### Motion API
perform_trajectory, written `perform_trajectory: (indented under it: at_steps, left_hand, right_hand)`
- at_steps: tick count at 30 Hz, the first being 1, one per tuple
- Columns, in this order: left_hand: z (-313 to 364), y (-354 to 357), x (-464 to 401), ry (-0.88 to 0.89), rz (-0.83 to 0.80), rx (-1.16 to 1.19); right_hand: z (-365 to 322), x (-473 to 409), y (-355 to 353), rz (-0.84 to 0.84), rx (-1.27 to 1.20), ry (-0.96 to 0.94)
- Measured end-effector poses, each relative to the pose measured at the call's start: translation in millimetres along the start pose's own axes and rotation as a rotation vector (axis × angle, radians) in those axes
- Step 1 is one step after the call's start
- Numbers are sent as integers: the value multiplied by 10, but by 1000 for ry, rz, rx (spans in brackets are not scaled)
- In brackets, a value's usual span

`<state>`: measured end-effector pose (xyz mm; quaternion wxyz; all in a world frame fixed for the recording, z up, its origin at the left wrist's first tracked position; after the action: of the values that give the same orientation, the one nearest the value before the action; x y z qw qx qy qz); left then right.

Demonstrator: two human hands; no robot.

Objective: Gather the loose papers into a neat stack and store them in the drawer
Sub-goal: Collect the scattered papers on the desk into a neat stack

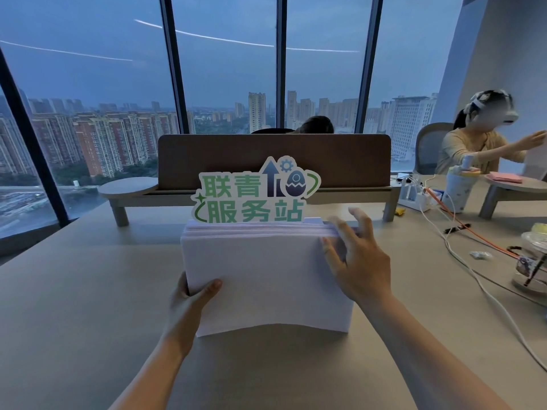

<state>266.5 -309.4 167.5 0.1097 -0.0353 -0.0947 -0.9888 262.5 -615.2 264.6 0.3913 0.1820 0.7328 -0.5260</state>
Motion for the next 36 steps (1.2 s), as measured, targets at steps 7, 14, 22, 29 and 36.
perform_trajectory:
  at_steps: [7,14,22,29,36]
  left_hand:
    - [137,22,47,85,24,-2]
    - [720,119,151,429,116,-308]
    - [928,148,148,564,194,-618]
    - [580,59,63,153,47,-238]
    - [271,43,-43,-74,19,-39]
  right_hand:
    - [-11,10,-20,22,-108,-1]
    - [8,11,-15,77,-257,-33]
    - [58,29,-26,149,-358,-82]
    - [261,200,222,132,-1223,444]
    - [301,513,542,5,-1303,533]
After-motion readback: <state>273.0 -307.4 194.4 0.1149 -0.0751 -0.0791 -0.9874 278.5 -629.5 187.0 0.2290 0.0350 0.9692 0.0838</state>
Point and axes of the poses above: each hand's wrist, its own x-axis away from the middle knuckle, its own y-axis out of the palm, z = x × y, the point moved 5 cm from there along -x, towards the middle knuckle, and after that the axes turned 15 degrees about -y, right-handed, at the moved point
